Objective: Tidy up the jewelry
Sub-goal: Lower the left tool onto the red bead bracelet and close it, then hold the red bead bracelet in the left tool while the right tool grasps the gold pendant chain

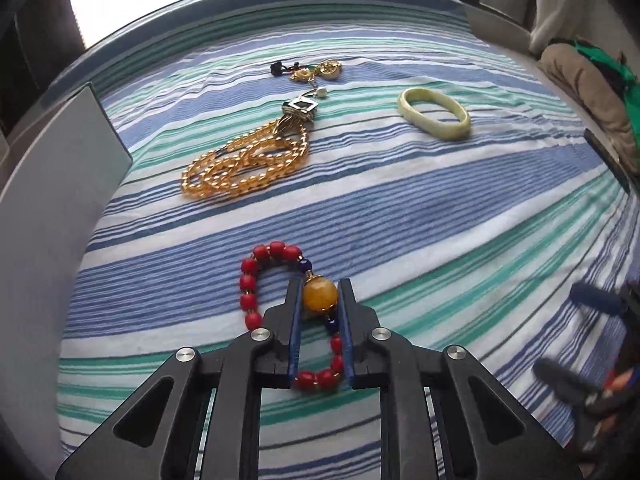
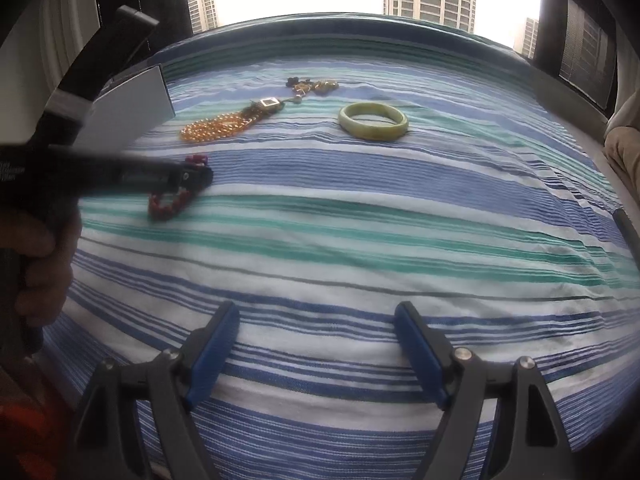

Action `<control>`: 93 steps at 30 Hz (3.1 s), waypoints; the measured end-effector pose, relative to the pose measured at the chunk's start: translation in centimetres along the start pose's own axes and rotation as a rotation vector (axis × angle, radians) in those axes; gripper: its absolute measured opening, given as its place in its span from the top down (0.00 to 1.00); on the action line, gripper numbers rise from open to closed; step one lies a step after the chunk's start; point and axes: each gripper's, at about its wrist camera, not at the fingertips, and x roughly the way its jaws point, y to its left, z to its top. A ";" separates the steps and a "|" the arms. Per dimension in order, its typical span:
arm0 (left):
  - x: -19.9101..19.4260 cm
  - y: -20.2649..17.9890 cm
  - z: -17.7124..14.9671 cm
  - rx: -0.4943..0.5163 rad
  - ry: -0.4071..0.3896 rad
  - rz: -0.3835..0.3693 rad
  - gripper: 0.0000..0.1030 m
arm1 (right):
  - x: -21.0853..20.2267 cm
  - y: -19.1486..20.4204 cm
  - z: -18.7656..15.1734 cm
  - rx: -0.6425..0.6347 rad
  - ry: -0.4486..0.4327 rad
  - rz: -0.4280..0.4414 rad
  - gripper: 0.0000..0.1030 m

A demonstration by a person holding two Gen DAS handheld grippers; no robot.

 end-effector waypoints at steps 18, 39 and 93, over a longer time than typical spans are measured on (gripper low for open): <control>-2.9 3.1 -4.8 -0.109 -0.040 -0.007 0.83 | 16.2 2.3 22.7 0.351 0.296 0.261 0.55; -3.2 3.5 -5.2 -0.131 -0.052 -0.055 0.79 | 8.4 2.4 21.7 0.060 0.220 0.217 0.79; -3.8 6.4 -5.0 -0.338 -0.013 -0.296 0.85 | 1.5 0.9 3.5 -0.007 0.041 0.120 0.47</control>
